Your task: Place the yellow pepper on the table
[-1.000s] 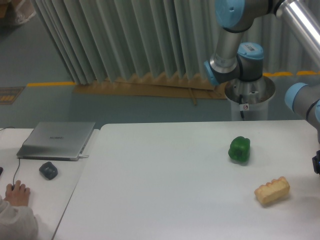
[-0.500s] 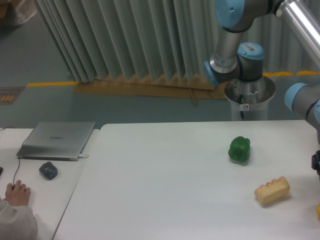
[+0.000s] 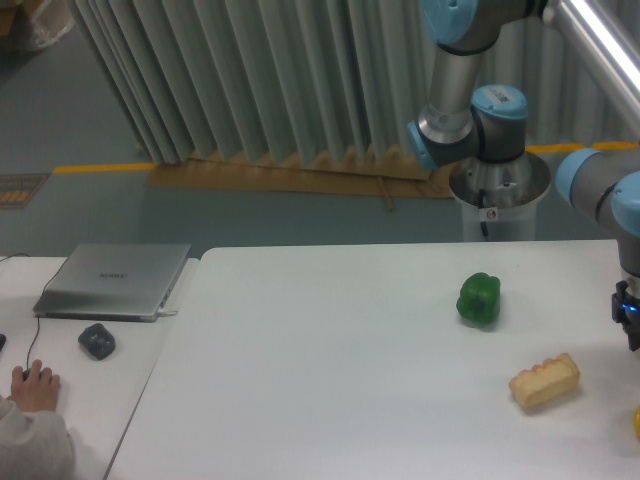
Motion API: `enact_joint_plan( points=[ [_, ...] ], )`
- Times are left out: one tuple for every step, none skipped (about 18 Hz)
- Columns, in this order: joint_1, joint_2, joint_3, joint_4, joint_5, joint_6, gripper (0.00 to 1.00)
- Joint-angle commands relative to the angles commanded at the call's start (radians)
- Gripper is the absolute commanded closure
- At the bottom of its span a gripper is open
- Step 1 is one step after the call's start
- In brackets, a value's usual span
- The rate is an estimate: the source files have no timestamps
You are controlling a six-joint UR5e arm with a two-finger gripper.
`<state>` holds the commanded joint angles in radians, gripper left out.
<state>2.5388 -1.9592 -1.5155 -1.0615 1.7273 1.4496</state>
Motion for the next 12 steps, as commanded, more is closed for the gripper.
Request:
enact_joint_plan(
  points=[
    [-0.011,0.029,-0.023,-0.009,-0.003,0.0,0.0],
    [-0.015,0.063,-0.037,-0.029,-0.003,-0.002,0.0],
    [-0.02,0.075,-0.043,-0.05,-0.002,-0.002,0.0],
    [-0.026,0.091,-0.046,-0.073,-0.002,-0.003,0.0],
    [-0.028,0.103,-0.046,-0.095,-0.003,-0.003,0.0],
    [-0.029,0.106,-0.048,-0.109,-0.003,-0.003,0.0],
    [-0.031,0.115,-0.048,-0.124,-0.003,-0.005,0.0],
    [-0.031,0.127,-0.049,-0.139,-0.005,-0.005,0.0],
    [-0.032,0.134,-0.051,-0.15,-0.005,-0.005,0.0],
    [-0.032,0.141,-0.052,-0.159,-0.006,-0.005,0.0],
    [-0.032,0.149,-0.052,-0.167,-0.006,-0.006,0.0],
    [-0.032,0.152,-0.052,-0.176,-0.006,-0.006,0.0]
  ],
)
